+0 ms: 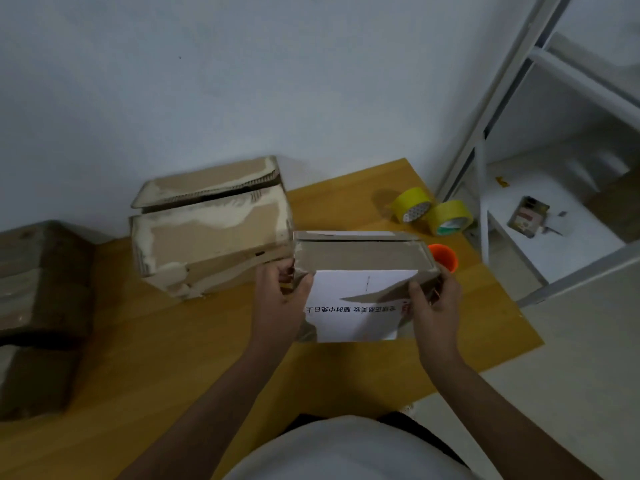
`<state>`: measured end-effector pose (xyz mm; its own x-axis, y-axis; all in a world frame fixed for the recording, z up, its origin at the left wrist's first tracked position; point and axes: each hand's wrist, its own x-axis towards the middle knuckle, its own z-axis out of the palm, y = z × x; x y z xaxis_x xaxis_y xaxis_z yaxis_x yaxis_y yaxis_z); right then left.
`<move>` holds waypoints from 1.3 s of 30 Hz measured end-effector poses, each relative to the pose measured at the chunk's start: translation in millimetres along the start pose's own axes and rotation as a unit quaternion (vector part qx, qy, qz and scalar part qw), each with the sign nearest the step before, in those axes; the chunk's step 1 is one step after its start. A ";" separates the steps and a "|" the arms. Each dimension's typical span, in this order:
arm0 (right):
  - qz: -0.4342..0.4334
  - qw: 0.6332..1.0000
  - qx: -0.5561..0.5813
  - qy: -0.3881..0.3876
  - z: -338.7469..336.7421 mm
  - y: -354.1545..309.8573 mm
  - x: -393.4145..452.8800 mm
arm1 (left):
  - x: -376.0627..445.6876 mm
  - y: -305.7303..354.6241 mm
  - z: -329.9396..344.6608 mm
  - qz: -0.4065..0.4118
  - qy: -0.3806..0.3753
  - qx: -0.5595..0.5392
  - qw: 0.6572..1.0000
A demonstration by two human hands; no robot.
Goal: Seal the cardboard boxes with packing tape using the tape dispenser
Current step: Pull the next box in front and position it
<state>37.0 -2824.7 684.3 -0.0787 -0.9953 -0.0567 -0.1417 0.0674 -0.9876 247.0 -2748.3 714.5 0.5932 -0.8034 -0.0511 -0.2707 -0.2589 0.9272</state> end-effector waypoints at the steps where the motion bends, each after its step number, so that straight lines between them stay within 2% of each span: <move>1: -0.002 1.000 -0.026 -0.007 3.3 3.8 -4.2 | -2.3 -11.3 -3.9 -0.009 -0.002 0.009 1.000; 5: -0.042 0.993 -0.103 -0.043 17.9 12.0 -7.2 | -11.5 -46.7 -17.3 -0.007 0.012 0.040 0.999; 7: -0.057 0.987 -0.124 -0.080 18.7 19.4 -8.2 | -16.4 -62.6 -22.7 -0.002 -0.005 0.058 0.998; 10: -0.024 0.987 -0.098 -0.125 11.2 31.1 -12.2 | -24.7 -81.5 -31.2 -0.005 -0.061 0.096 0.993; 16: -0.008 0.987 -0.089 -0.136 -3.2 46.6 -12.5 | -29.3 -94.3 -37.0 0.039 -0.112 0.173 0.978; 17: -0.005 0.986 -0.089 -0.140 -6.0 47.7 -9.7 | -28.5 -93.5 -37.1 0.057 -0.120 0.202 0.970; 20: -0.005 0.983 -0.090 -0.162 -18.3 49.8 2.9 | -26.7 -92.2 -30.3 0.228 -0.089 0.319 0.916; 22: -0.016 0.981 -0.097 -0.169 -28.6 51.7 12.9 | -25.0 -85.6 -19.3 0.290 -0.073 0.350 0.888; 24: -0.025 0.977 -0.111 -0.179 -38.4 54.3 23.6 | -19.9 -76.2 -6.7 0.275 -0.053 0.359 0.890; 28: -0.041 0.963 -0.134 -0.232 -53.5 59.0 44.1 | -14.9 -60.0 9.9 0.197 -0.029 0.333 0.922; 30: -0.038 0.957 -0.134 -0.256 -55.2 57.0 52.8 | -14.0 -54.5 15.8 0.130 -0.037 0.295 0.946; 32: -0.029 0.952 -0.129 -0.274 -52.7 53.3 59.8 | -8.8 -49.9 22.0 0.044 -0.005 0.225 0.973; 34: -0.022 0.954 -0.123 -0.273 -49.5 50.7 66.6 | -3.3 -48.6 28.2 -0.019 0.031 0.157 0.987; 37: -0.022 0.957 -0.143 -0.249 -47.4 50.9 73.3 | -7.7 -47.8 35.3 -0.018 0.018 0.203 0.979; 39: -0.020 0.956 -0.156 -0.249 -46.8 52.4 73.3 | -14.2 -49.7 37.2 0.024 0.025 0.297 0.954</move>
<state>-22.4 -2890.9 635.3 0.4009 -0.9021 -0.1594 -0.4285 -0.0309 -0.9030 223.9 -2744.0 655.3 0.6007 -0.7993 0.0187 -0.6720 -0.4921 0.5534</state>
